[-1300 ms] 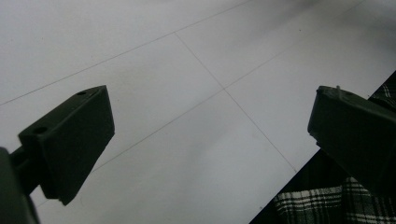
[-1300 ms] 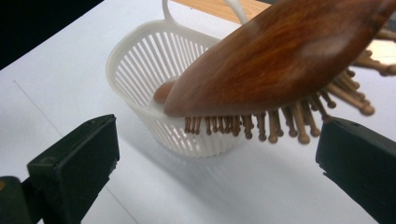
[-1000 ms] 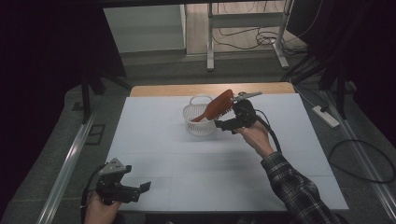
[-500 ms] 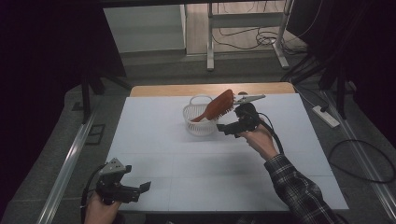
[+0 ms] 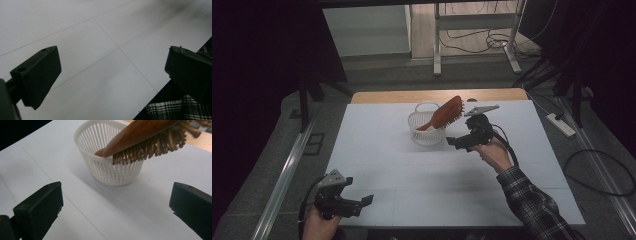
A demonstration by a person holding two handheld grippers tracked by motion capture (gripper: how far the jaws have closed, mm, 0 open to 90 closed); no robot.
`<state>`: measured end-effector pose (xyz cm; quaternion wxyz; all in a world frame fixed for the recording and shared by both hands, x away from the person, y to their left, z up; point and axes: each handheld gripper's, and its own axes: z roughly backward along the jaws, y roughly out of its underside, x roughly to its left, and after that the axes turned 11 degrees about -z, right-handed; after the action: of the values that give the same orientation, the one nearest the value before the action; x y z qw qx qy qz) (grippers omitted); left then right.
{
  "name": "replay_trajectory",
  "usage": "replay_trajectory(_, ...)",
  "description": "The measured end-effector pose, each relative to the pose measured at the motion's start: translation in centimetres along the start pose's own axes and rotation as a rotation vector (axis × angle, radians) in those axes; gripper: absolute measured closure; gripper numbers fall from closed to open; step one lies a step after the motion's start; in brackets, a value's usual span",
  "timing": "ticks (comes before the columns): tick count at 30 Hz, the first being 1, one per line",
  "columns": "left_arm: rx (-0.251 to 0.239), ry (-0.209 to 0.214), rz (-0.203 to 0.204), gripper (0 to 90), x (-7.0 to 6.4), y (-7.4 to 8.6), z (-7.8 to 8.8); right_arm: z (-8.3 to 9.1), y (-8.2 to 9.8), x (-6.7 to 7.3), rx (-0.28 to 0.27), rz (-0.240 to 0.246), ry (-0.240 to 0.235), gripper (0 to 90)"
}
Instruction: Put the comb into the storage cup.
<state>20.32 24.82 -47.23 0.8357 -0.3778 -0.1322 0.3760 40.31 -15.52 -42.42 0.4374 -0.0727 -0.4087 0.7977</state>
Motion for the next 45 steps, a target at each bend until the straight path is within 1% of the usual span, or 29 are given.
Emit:
replay_trajectory(6, -0.005, 0.004, 0.001, 1.5, 0.0, 0.0, 0.1, 0.2, 0.6, 0.0, 0.016, 0.002, -0.017, 0.0)
replay_trajectory(13, -0.005, 0.006, 0.002, 1.5, 0.1, 0.0, 0.1, 0.4, 1.1, 0.3, 0.027, 0.012, -0.007, 0.0)
replay_trajectory(18, -0.005, 0.008, 0.002, 1.5, 0.1, 0.1, 0.1, 0.5, 1.5, 0.3, 0.029, 0.01, -0.018, 0.0)
replay_trajectory(22, -0.007, 0.009, 0.004, 1.6, 0.1, 0.1, 0.0, 0.6, 1.9, 0.2, 0.044, 0.002, -0.027, 0.0)
replay_trajectory(36, -0.007, 0.009, 0.004, 1.6, 0.1, 0.0, 0.0, 1.8, 2.7, 0.2, 0.042, 0.007, -0.023, 0.0)
replay_trajectory(45, -0.008, 0.009, 0.005, 1.6, 0.1, 0.0, 0.0, 2.6, 3.2, 0.3, 0.042, 0.026, -0.014, 0.0)
